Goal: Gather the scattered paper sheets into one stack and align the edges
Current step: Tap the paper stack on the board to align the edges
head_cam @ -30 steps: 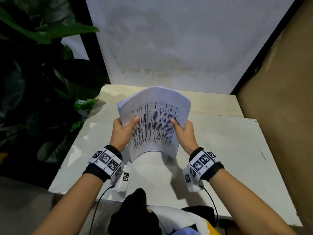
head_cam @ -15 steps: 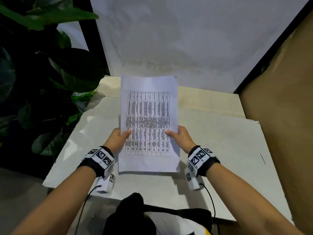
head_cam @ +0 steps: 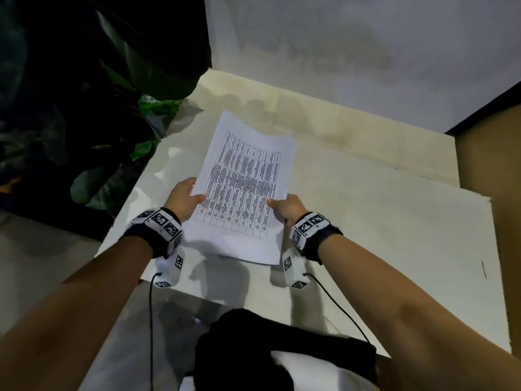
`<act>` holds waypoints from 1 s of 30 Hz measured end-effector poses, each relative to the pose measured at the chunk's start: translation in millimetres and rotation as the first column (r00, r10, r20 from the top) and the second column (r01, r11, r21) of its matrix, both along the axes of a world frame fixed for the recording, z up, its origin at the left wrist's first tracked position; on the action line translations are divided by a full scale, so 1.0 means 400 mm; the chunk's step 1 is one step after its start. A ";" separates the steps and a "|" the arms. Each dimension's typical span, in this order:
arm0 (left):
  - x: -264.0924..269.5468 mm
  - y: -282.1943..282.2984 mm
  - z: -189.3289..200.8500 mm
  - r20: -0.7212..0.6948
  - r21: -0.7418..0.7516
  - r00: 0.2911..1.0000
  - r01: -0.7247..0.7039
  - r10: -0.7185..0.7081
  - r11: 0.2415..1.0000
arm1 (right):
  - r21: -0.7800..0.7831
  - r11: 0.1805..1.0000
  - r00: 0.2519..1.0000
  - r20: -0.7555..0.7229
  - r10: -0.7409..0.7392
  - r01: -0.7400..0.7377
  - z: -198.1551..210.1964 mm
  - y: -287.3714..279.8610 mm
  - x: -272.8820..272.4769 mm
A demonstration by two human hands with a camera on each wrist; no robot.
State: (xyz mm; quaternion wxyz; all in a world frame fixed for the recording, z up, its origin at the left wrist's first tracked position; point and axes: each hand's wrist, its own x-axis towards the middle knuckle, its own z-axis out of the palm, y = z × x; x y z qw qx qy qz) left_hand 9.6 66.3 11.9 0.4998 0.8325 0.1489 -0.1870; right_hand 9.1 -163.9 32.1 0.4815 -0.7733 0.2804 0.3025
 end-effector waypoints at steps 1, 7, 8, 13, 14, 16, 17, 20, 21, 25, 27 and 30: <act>0.009 0.012 -0.012 -0.004 0.015 1.000 0.001 -0.001 1.000 | -0.028 0.999 0.999 -0.021 0.042 -0.043 -0.020 0.017 0.007; 0.029 0.043 -0.079 0.038 0.085 0.993 -0.119 0.116 0.989 | -0.240 0.962 0.991 -0.060 0.120 -0.131 -0.087 0.066 0.039; 0.030 0.041 -0.084 0.052 0.103 0.990 -0.133 0.128 0.986 | -0.254 0.961 0.994 -0.049 0.097 -0.106 -0.083 0.069 0.040; 0.045 0.031 -0.095 0.134 0.138 0.981 -0.160 0.142 0.977 | -0.271 0.958 0.995 -0.012 0.095 -0.095 -0.067 0.069 0.041; 0.046 0.028 -0.090 0.141 0.163 0.982 -0.149 0.127 0.975 | -0.275 0.956 0.995 -0.015 0.100 -0.100 -0.066 0.068 0.044; 0.047 0.027 -0.095 0.131 0.230 0.988 -0.107 0.079 0.967 | -0.275 0.956 0.994 -0.007 0.109 -0.106 -0.065 0.068 0.047; 0.048 0.029 -0.103 0.120 0.263 0.992 -0.077 0.047 0.962 | -0.283 0.953 0.994 0.002 0.113 -0.107 -0.066 0.068 0.046; 0.045 0.033 -0.108 0.030 0.337 0.999 0.018 -0.030 0.941 | -0.279 0.954 0.993 0.009 0.121 -0.114 -0.067 0.068 0.035; 0.048 0.035 -0.114 0.013 0.360 0.999 0.037 -0.045 0.932 | -0.278 0.955 0.993 0.025 0.118 -0.106 -0.071 0.069 0.032; 0.046 0.028 -0.081 -0.082 0.330 0.994 0.101 -0.078 0.938 | -0.370 0.915 0.978 0.070 0.198 -0.159 -0.066 0.070 0.007; 0.037 0.023 -0.054 -0.099 0.255 0.991 0.115 -0.092 0.960 | -0.403 0.890 0.965 0.059 0.256 -0.212 -0.051 0.056 -0.005; 0.025 0.018 -0.008 -0.066 0.225 0.992 0.123 -0.110 0.966 | -0.382 0.896 0.954 0.100 0.283 -0.226 -0.008 0.005 -0.006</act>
